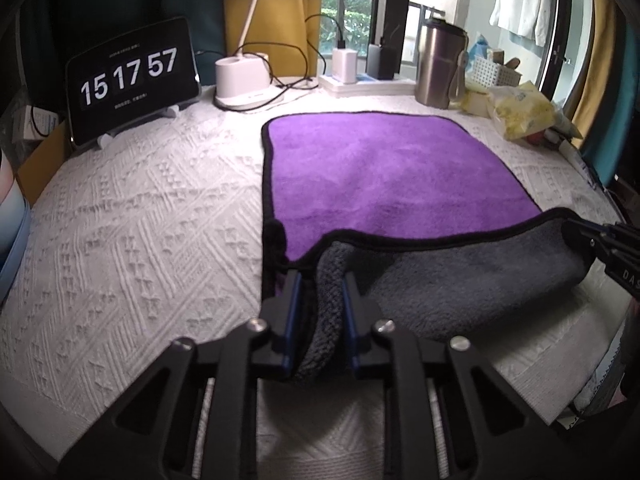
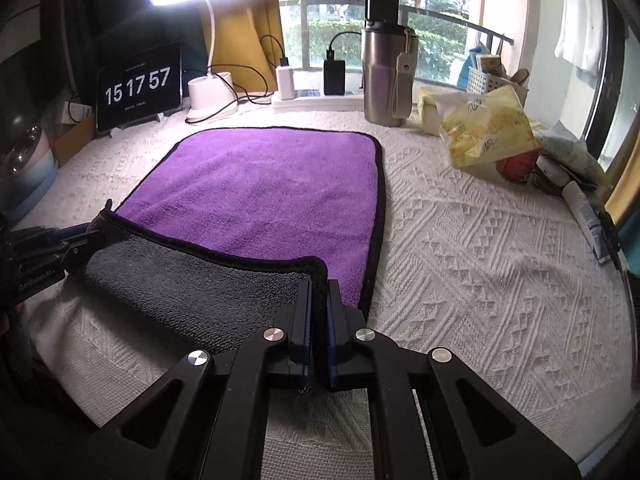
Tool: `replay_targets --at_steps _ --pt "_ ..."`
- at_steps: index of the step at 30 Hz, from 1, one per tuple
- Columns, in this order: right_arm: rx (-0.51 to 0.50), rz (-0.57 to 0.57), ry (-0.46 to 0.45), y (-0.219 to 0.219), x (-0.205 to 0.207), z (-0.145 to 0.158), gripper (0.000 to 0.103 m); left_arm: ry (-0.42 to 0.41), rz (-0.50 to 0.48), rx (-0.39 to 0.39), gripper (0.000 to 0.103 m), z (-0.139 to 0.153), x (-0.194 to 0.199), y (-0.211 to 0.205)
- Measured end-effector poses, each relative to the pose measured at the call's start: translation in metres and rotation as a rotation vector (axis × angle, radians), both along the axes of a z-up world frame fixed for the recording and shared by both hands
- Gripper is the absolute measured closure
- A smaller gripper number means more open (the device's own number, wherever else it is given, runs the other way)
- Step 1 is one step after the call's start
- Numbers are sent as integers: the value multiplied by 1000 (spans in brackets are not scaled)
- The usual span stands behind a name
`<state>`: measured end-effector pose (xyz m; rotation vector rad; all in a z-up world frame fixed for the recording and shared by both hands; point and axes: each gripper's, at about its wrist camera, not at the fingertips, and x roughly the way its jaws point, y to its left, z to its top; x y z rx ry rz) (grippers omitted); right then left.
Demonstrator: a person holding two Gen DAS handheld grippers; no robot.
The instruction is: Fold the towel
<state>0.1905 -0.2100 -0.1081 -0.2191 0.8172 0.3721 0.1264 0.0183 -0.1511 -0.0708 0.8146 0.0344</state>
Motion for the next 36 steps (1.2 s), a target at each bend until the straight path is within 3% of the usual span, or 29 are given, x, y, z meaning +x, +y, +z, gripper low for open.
replay_targets --at_steps 12,36 --pt "46 -2 -99 0 -1 34 96 -107 -17 -17 85 36 -1 -3" --pt "85 -6 -249 5 49 66 96 -282 -26 2 85 82 42 0"
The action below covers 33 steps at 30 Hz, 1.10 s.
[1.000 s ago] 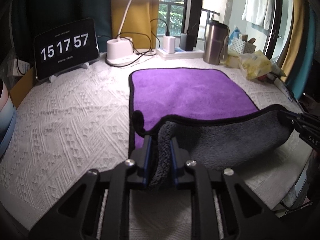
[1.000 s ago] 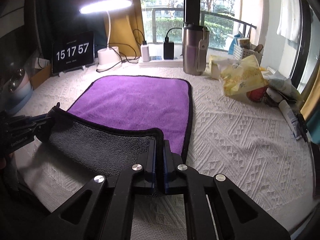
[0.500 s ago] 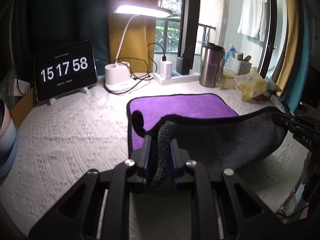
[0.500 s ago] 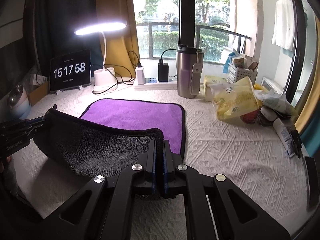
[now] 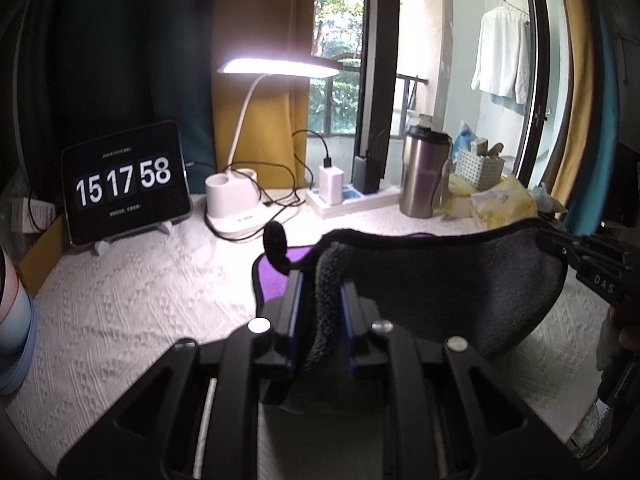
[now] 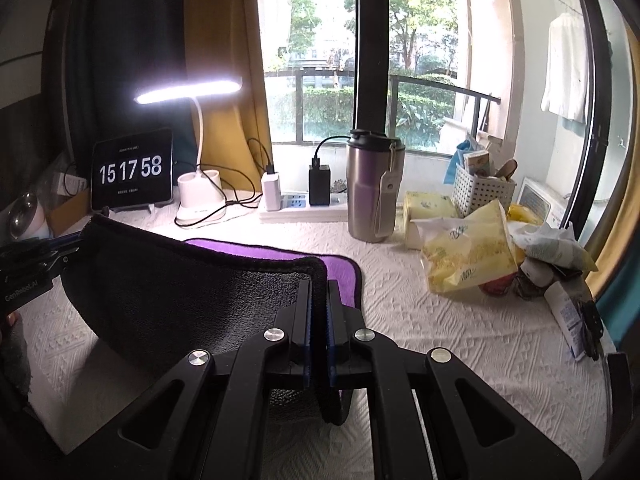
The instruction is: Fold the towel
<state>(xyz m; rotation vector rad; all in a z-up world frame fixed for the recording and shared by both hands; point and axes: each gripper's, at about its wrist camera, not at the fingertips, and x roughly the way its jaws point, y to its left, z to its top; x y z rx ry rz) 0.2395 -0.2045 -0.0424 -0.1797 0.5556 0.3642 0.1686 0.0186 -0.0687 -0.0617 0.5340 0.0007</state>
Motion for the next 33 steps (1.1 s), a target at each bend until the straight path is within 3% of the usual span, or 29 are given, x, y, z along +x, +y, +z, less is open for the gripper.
replay_targets --at_steps 19,33 --pt "9 -3 -66 12 52 11 96 -67 7 12 85 8 51 4" --pt "-19 -20 -52 23 96 -4 96 -34 35 36 85 -8 93 17"
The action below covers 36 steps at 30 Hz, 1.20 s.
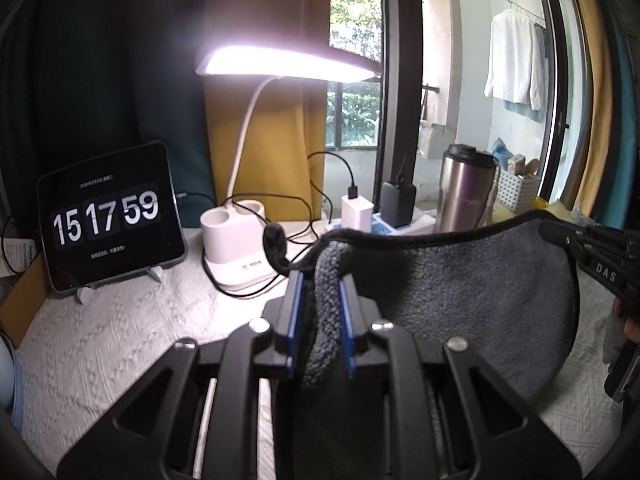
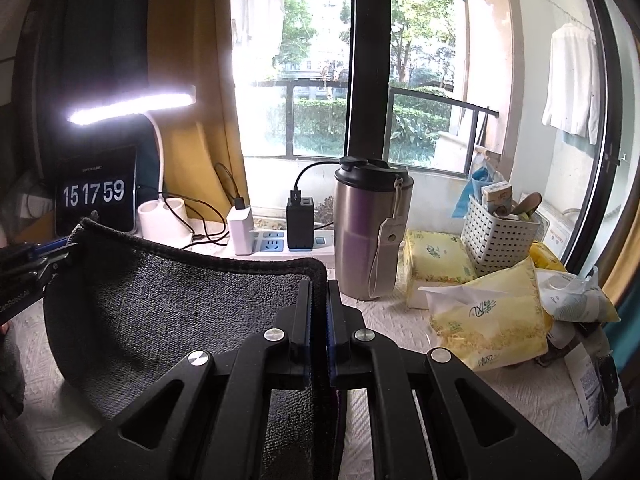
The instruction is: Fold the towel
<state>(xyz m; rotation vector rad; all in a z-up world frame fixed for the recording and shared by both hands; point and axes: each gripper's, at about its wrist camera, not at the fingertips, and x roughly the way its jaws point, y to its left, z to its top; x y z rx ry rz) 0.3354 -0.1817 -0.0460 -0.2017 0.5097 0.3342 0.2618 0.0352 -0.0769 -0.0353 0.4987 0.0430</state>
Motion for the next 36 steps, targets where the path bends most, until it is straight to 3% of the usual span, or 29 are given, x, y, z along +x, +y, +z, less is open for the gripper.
replay_targets --at_steps 10,25,30,32,36 --pt "-35 -18 50 7 36 -32 96 56 12 35 85 -25 36 1" --pt "-115 -60 189 12 77 -75 96 271 31 -1 82 -74 90 15" --pt "-139 -75 230 14 84 -82 96 351 47 -41 73 -86 102 21" --pt "-144 -84 254 14 87 -85 96 378 57 -55 65 -89 106 23" --pt "-161 -91 292 16 94 -91 96 373 52 -105 53 -88 105 30"
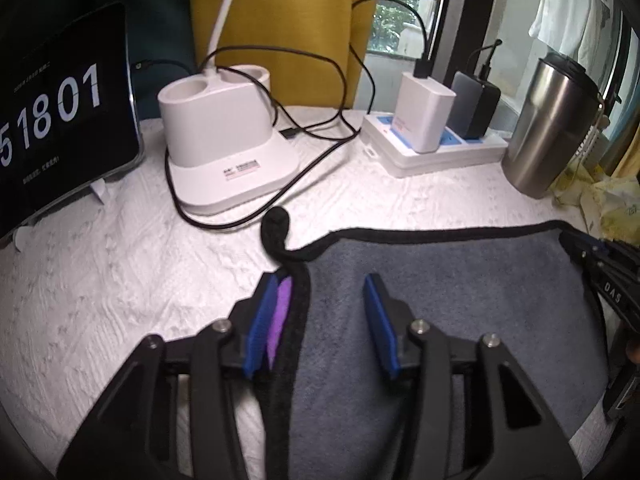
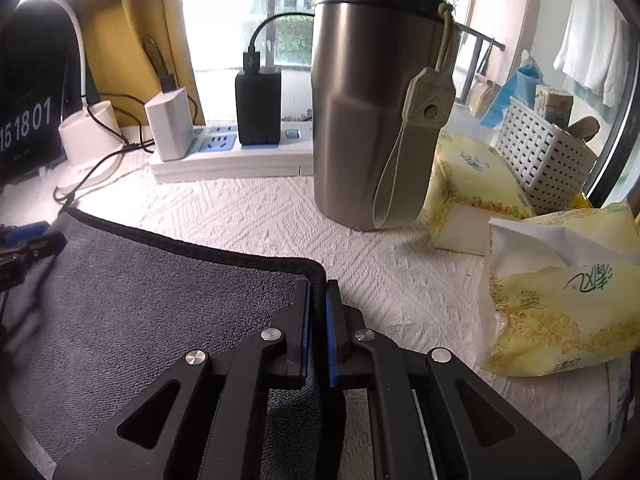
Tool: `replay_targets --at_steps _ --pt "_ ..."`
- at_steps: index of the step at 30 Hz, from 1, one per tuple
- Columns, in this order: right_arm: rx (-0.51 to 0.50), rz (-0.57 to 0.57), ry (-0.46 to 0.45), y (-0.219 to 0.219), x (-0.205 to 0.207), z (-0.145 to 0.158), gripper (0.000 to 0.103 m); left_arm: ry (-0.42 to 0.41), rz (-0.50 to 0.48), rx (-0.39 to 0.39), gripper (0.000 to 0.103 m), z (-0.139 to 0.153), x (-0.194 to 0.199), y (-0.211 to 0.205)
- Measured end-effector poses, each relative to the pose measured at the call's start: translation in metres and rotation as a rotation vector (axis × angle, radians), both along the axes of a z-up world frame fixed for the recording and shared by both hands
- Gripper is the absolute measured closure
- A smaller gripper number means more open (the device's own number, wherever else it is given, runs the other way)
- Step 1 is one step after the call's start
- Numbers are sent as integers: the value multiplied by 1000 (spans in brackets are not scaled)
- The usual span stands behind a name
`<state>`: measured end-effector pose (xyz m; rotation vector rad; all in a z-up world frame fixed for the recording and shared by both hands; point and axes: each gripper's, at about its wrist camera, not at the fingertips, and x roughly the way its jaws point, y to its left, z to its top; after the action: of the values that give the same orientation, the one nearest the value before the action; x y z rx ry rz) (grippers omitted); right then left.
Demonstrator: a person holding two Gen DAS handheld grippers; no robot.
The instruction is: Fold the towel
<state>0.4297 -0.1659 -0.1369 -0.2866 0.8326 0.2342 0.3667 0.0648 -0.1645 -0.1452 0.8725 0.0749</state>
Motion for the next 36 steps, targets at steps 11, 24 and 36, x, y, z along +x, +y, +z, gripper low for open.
replay_targets --at_steps 11,24,36 --pt "8 -26 4 -4 0 1 59 -45 3 -12 11 17 -19 0" --pt "45 3 -58 -1 -35 34 53 -127 -3 21 11 50 -59 -12" --pt "80 40 -132 -2 -90 69 53 -237 -25 43 11 85 -109 -32"
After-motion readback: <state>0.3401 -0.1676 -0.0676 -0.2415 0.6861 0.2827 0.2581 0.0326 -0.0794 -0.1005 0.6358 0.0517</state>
